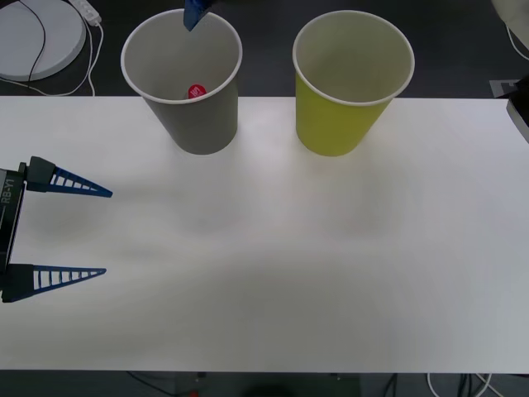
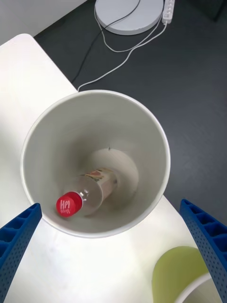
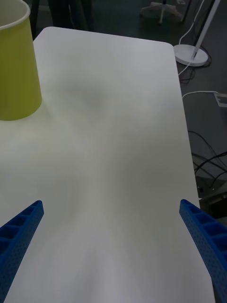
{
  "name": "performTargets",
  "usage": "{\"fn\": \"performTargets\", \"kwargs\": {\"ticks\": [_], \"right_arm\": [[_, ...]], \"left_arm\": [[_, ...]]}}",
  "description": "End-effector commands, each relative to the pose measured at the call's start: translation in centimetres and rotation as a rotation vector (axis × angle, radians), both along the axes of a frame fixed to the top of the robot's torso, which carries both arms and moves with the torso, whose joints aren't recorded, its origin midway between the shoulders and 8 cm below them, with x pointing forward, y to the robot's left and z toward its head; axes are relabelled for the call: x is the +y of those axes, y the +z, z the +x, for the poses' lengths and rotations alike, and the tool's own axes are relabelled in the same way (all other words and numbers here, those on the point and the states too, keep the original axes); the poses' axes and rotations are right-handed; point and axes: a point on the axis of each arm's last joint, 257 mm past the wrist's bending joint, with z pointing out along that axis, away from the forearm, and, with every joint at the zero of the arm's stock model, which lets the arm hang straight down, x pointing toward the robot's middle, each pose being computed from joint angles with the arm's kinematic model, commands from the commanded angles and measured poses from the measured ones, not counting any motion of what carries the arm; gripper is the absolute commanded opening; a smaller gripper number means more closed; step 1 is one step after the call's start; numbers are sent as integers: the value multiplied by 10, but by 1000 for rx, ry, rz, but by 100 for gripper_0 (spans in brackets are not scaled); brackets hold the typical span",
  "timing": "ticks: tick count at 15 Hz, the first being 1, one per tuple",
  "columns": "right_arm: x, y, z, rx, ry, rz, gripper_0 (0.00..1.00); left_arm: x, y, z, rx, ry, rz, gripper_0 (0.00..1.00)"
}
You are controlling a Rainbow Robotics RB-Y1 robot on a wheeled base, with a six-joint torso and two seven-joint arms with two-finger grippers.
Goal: Put the can into the green bin and the plastic bottle into the gray bin
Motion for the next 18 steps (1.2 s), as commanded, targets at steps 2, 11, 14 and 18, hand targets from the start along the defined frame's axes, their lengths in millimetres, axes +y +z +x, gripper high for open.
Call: {"fn": "performTargets", "kwargs": {"ticks": [2, 11, 14, 18], "right_arm": [[-14, -9, -20, -5, 54, -10, 100], [-67, -43, -87, -88, 172, -64, 100], [-87, -51, -108, -105, 195, -64, 100], [-113, -63, -138, -114, 235, -69, 100]], "left_arm": [[0, 0, 0, 0, 0, 0, 100], [0, 0, 0, 0, 0, 0, 100], [0, 0, 0, 0, 0, 0, 100], [0, 0, 0, 0, 0, 0, 100]]}}
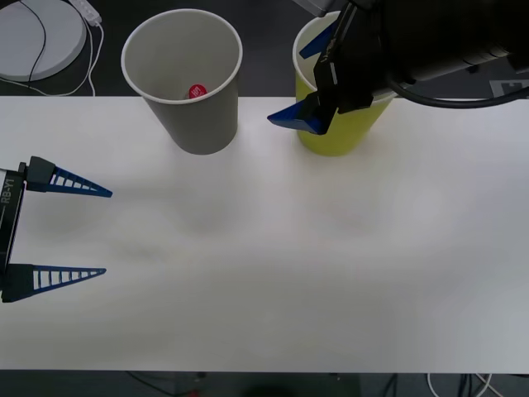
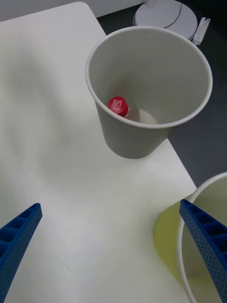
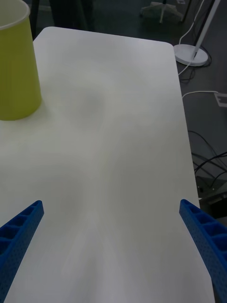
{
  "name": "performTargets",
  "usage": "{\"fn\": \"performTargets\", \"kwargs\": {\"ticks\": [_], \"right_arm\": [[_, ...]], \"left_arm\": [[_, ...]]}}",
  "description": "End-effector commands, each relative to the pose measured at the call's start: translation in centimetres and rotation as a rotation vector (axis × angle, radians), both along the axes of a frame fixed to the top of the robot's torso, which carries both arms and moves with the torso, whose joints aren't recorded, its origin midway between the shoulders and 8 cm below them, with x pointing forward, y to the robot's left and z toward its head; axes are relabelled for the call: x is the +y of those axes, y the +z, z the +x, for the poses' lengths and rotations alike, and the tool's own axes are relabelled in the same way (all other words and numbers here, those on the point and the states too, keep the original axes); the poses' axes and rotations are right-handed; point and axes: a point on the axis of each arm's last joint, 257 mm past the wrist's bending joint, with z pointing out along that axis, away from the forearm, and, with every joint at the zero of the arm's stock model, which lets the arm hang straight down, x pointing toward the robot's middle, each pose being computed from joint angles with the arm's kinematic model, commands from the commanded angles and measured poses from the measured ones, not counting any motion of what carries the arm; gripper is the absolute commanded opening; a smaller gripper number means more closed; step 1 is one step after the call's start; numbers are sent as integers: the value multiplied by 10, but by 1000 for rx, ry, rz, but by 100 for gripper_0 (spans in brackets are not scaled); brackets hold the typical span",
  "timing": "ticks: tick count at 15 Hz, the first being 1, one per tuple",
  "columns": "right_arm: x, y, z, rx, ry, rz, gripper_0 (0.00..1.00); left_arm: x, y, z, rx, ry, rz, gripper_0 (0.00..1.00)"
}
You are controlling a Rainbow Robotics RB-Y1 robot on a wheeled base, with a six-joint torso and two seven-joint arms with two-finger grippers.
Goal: Put the can into the green bin and the plastic bottle into the gray bin
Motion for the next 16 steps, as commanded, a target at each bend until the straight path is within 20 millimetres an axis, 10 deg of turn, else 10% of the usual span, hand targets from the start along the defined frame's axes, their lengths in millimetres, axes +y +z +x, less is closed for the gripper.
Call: {"fn": "performTargets", "kwargs": {"ticks": [1, 16], "right_arm": [[-17, -9, -23, -5, 29, -9, 100], [-104, -65, -104, -27, 228, -18, 100]], "left_arm": [[0, 0, 0, 0, 0, 0, 100], [0, 0, 0, 0, 0, 0, 100]]}}
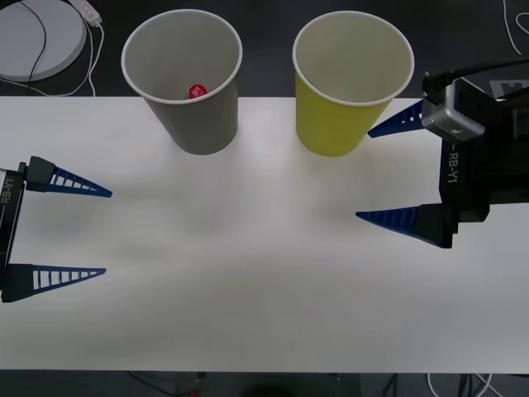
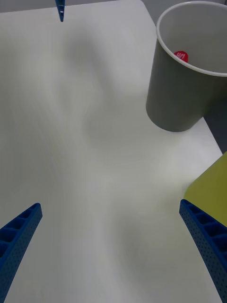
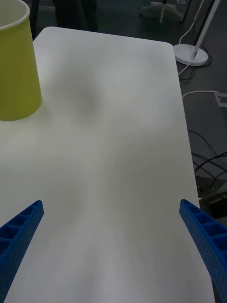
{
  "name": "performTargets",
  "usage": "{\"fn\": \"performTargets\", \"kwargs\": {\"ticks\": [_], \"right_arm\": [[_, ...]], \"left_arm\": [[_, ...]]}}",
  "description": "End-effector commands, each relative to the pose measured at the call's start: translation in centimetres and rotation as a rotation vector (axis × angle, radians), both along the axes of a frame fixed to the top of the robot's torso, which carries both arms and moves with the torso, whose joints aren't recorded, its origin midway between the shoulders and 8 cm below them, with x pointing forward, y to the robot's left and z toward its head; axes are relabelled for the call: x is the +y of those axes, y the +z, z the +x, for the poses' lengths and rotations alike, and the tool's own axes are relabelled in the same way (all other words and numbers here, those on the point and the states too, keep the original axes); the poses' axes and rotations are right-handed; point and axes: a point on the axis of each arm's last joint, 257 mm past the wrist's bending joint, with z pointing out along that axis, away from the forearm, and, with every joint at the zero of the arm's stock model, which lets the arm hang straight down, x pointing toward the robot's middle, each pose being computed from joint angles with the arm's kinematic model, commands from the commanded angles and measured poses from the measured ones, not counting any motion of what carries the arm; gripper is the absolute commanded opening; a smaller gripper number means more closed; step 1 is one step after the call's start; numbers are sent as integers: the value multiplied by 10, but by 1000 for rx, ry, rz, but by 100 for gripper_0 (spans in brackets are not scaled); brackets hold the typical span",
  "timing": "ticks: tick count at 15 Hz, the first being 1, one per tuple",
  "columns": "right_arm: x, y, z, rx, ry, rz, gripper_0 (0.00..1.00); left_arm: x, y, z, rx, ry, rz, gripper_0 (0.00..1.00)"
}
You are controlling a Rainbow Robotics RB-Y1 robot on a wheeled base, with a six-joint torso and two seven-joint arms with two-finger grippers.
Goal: Put the can into the green bin and the plastic bottle into the gray bin
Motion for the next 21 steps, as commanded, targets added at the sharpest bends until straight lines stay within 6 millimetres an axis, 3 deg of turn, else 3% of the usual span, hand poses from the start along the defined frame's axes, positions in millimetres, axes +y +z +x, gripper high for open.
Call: {"fn": "performTargets", "kwargs": {"ticks": [1, 10, 21], "right_arm": [[-17, -10, -11, 14, 44, 2, 100], [-71, -37, -22, -56, 159, -32, 100], [-102, -53, -23, -33, 192, -61, 100]], "left_arm": [[0, 0, 0, 0, 0, 0, 100], [0, 0, 0, 0, 0, 0, 100], [0, 0, 0, 0, 0, 0, 100]]}}
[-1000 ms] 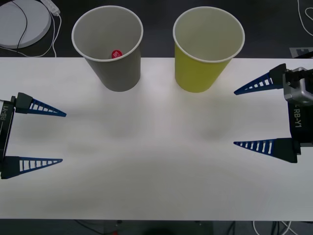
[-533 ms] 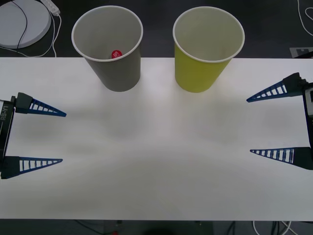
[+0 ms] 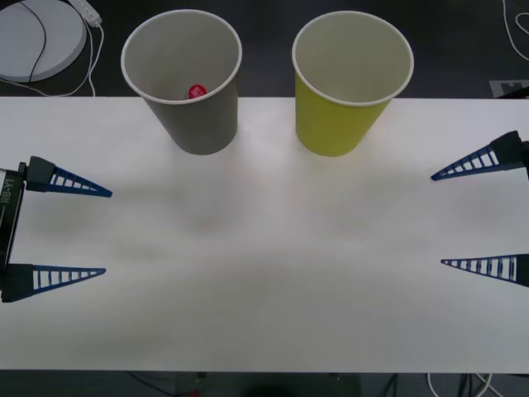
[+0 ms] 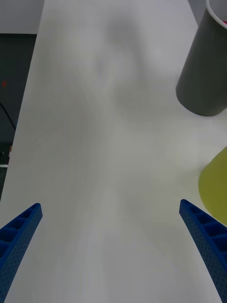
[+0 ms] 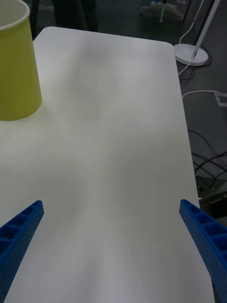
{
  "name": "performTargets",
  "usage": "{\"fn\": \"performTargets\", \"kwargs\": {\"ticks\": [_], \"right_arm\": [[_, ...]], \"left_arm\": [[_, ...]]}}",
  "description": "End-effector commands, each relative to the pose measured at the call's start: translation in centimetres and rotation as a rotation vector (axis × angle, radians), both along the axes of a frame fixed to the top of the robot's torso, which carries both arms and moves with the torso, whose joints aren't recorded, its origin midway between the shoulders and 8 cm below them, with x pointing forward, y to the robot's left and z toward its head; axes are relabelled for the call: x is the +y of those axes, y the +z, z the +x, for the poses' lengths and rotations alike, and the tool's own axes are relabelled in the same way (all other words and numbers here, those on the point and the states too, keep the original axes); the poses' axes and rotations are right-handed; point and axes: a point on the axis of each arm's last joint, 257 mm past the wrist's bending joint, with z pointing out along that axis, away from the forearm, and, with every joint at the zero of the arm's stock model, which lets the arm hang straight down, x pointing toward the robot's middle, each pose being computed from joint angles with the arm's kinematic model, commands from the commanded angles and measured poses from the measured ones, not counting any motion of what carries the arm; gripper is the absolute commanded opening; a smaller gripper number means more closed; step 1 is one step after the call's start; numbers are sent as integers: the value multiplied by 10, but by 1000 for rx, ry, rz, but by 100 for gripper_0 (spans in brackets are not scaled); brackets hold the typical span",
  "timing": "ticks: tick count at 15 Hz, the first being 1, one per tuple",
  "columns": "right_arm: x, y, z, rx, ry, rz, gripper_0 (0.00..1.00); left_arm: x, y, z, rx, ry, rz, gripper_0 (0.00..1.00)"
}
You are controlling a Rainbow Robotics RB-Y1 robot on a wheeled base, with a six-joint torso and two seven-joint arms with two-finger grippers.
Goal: Put the can into the green bin and the plastic bottle into the gray bin
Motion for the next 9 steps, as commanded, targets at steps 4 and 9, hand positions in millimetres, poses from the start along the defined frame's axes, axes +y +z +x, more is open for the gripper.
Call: {"fn": "performTargets", "kwargs": {"ticks": [4, 9], "right_arm": [[-6, -9, -4, 26, -9, -12, 100], [-7, -11, -5, 31, -11, -13, 100]], "left_arm": [[0, 0, 0, 0, 0, 0, 100], [0, 0, 0, 0, 0, 0, 100]]}}
